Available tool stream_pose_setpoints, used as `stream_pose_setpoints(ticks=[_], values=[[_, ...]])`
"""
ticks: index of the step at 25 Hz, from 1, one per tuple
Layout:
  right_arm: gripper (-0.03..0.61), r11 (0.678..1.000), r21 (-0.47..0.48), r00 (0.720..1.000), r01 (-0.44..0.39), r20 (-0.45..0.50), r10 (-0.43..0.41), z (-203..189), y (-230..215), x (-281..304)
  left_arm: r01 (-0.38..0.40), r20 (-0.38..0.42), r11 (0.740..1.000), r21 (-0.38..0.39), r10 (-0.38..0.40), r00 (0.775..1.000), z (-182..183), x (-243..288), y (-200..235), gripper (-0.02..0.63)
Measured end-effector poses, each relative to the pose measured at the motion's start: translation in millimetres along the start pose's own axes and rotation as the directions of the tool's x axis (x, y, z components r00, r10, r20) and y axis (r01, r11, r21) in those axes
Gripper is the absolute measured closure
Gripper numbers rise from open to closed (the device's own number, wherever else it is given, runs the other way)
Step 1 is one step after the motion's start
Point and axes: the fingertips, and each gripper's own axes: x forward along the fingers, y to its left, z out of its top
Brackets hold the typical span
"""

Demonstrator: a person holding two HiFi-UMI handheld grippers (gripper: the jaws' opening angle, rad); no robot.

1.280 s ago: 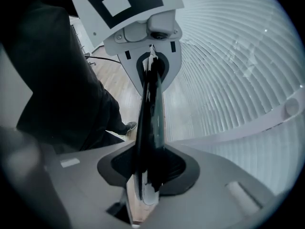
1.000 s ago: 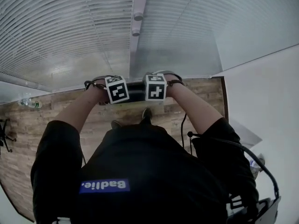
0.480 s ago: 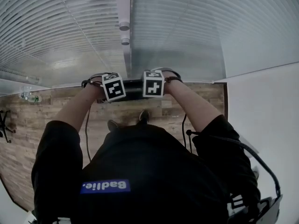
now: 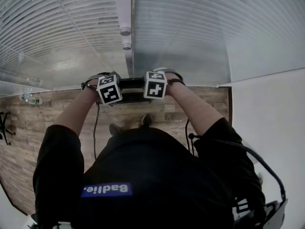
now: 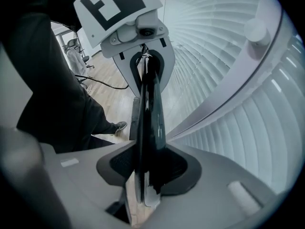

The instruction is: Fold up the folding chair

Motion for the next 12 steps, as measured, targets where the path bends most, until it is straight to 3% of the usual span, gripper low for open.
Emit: stream_pose_setpoints(ticks=[7, 12], values=[[0.428, 0.994, 0.041, 0.995, 0.097, 0.02, -0.098, 1, -28, 4, -0.129, 0.088, 0.991, -0.023, 0.131, 0.988, -3, -6, 30, 0.463], [0.411, 0.987, 0.059, 0.988, 0.147, 0.036, -0.15, 2, -42, 5, -0.179, 0.139, 0.983, -0.039, 0.183, 0.973, -1, -14, 45, 0.44]])
